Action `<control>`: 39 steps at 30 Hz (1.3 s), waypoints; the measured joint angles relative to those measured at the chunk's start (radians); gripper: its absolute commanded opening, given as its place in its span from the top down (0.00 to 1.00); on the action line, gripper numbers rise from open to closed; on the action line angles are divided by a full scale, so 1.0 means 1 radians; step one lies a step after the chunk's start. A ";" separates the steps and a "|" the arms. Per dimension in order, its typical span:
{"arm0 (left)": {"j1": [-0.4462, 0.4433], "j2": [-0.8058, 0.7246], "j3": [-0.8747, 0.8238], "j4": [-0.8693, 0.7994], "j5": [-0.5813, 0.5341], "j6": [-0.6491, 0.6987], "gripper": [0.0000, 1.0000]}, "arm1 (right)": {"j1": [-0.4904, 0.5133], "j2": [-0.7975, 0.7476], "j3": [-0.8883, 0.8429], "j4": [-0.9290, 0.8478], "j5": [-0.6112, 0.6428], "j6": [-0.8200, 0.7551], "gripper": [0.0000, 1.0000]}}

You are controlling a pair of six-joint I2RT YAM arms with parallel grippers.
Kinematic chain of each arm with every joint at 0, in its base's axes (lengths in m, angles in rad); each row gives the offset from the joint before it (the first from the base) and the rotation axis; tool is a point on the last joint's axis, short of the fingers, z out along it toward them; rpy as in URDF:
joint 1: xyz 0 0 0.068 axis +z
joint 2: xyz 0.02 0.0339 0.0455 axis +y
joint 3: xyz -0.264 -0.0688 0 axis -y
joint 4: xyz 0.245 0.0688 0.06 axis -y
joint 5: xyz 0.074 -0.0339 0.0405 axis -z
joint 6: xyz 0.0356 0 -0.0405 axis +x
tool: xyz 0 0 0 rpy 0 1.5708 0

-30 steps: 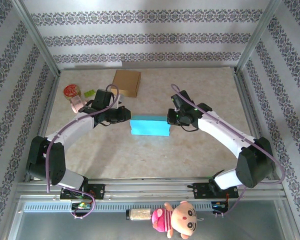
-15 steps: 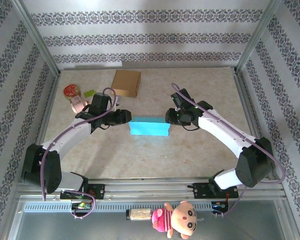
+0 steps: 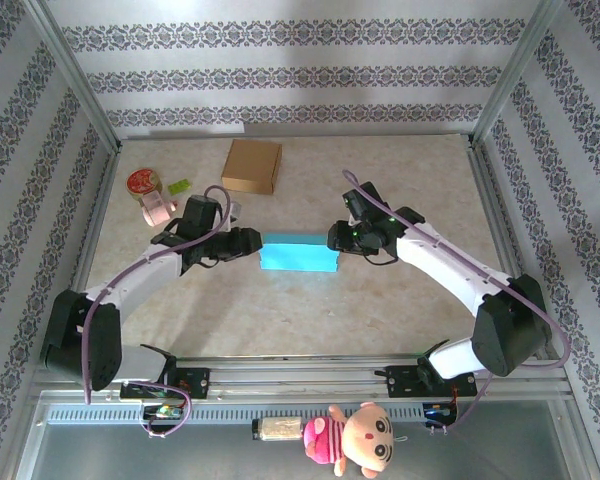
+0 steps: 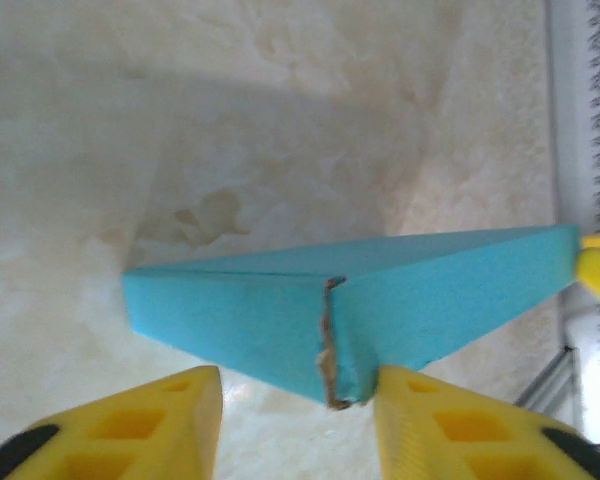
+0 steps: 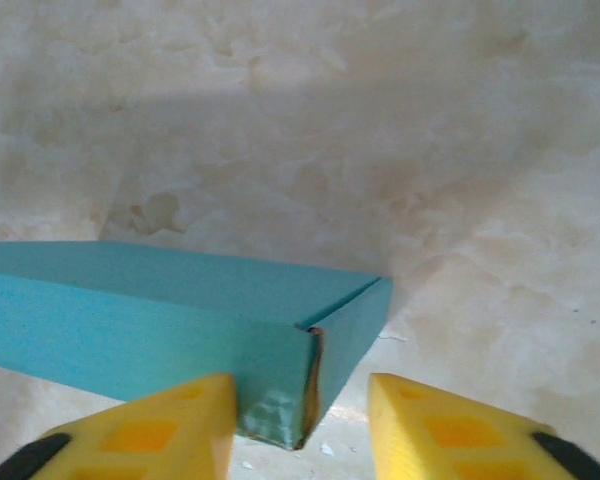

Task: Fold the paper box

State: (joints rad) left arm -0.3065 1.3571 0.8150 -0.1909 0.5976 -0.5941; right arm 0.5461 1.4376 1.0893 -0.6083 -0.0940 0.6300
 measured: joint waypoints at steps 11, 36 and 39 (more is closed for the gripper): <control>-0.088 -0.396 -0.253 -0.090 -0.034 -0.042 0.48 | 0.140 -0.310 -0.302 -0.043 0.013 0.099 0.50; -0.224 -0.003 -0.299 0.051 0.056 -0.229 0.56 | 0.133 -0.012 -0.391 0.189 -0.177 0.172 0.46; -0.223 0.038 -0.305 0.083 0.057 -0.249 0.59 | 0.137 -0.014 -0.392 0.198 -0.169 0.212 0.48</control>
State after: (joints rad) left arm -0.5297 1.3952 0.5102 -0.1078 0.6548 -0.8433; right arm 0.6834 1.4239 0.6971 -0.4099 -0.2634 0.8421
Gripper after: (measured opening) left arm 0.423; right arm 0.527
